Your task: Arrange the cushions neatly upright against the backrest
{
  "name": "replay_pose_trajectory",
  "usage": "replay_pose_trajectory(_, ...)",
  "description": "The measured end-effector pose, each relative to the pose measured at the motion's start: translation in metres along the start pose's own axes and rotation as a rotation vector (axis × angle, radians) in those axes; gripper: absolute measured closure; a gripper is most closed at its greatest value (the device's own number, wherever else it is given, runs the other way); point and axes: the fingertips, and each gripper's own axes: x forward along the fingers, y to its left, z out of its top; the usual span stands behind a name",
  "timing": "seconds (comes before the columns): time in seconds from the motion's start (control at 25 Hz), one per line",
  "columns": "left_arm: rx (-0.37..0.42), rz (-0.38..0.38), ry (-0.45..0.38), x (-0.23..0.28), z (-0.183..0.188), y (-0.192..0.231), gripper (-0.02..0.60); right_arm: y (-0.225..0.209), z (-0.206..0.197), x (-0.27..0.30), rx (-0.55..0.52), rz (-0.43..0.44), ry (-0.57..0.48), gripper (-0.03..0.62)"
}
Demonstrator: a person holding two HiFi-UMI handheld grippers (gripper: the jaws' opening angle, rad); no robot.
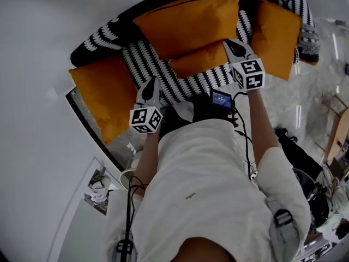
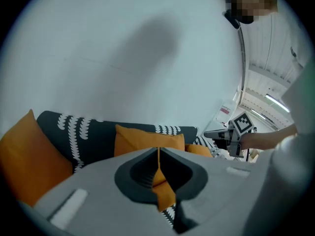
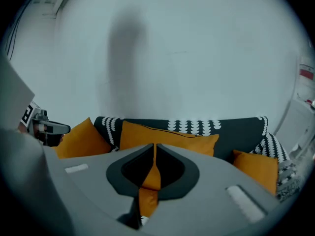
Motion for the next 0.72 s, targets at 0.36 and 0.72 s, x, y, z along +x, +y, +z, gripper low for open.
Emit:
replay_pose_trajectory(0.36, -0.051, 0.095, -0.045, 0.086, 0.027, 0.024, 0.562, -0.094, 0.005, 0.061, 0.045, -0.048, -0.002, 0.516)
replay_pose_trajectory(0.72, -0.006, 0.138, -0.015, 0.141, 0.018, 0.045, 0.54, -0.141, -0.01, 0.114, 0.056, -0.102, 0.02, 0.485)
